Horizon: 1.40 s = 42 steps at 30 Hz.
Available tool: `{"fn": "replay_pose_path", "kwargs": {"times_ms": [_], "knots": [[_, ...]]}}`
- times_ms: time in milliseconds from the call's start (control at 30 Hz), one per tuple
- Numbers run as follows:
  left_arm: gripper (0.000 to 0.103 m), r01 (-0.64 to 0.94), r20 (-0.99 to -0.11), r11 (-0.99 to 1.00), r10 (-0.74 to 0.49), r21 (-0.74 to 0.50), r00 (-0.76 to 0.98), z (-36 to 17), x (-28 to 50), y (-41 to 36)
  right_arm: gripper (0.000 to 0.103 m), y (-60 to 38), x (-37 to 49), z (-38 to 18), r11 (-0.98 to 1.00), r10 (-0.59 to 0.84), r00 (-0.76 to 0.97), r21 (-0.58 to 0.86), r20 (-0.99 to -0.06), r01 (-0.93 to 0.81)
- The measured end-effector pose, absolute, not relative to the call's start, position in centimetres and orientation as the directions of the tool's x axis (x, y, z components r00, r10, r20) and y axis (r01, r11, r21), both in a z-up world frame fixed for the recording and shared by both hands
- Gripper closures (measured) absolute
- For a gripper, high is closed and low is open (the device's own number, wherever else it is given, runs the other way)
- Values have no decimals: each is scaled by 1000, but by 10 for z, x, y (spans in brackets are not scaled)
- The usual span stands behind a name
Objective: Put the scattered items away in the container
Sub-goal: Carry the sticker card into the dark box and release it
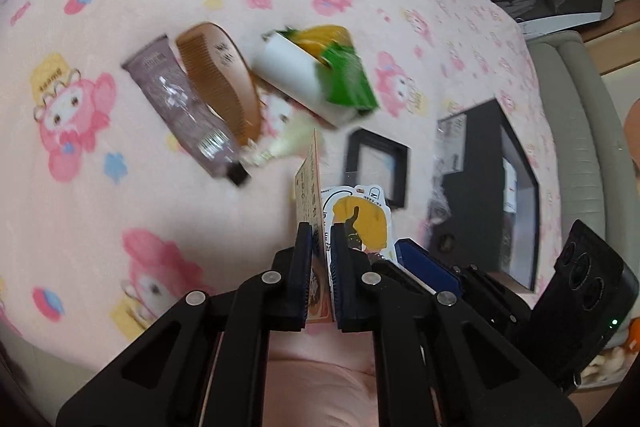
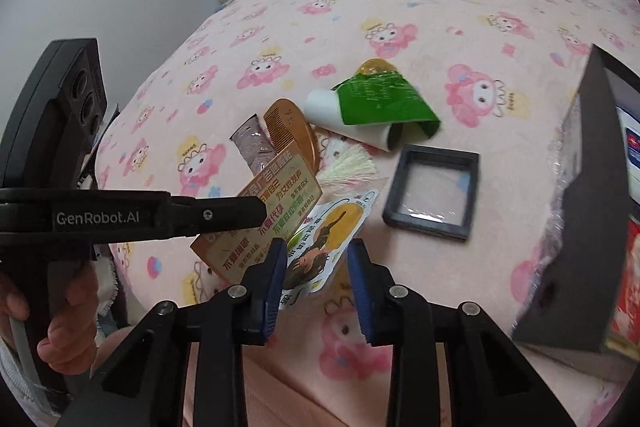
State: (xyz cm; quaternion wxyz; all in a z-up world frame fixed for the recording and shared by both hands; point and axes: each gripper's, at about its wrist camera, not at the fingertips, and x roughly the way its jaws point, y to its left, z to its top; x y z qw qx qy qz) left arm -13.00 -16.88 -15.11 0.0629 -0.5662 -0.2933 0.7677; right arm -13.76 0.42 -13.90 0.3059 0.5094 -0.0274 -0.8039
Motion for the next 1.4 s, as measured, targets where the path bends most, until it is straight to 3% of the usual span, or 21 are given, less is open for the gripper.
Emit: {"fn": "replay_pose_path", "kwargs": {"times_ms": [467,733,1033,1133,1233,1400], "knots": [[95,-29,-751,-817,542,-575,-376,-77,-155,-35,77,124,-122,-68,-848,-526,-476,389,-705,361],[95,-146,-747,-806,588,-574,-310,-77,-198,70,77,219,-141,-72,-899,-433,-571,381,-697,217],[94,-77,-878,-919,393,-388,-273,-118,-214,95,77,268,-167,-134,-934,-341,-517,346,-785,90],[86,-54,-896,-940,339,-338,-287,-120,-212,89,73,268,-167,-136,-950,-294,-524,303,-800,72],[79,-48,-893,-943,327,-329,-309,-116,-209,86,68,276,-162,-125,-966,-229,-586,255,-777,39],[79,-93,-881,-930,366,-355,-299,-122,-209,101,68,275,-163,-136,-970,-223,-551,241,-804,41]]}}
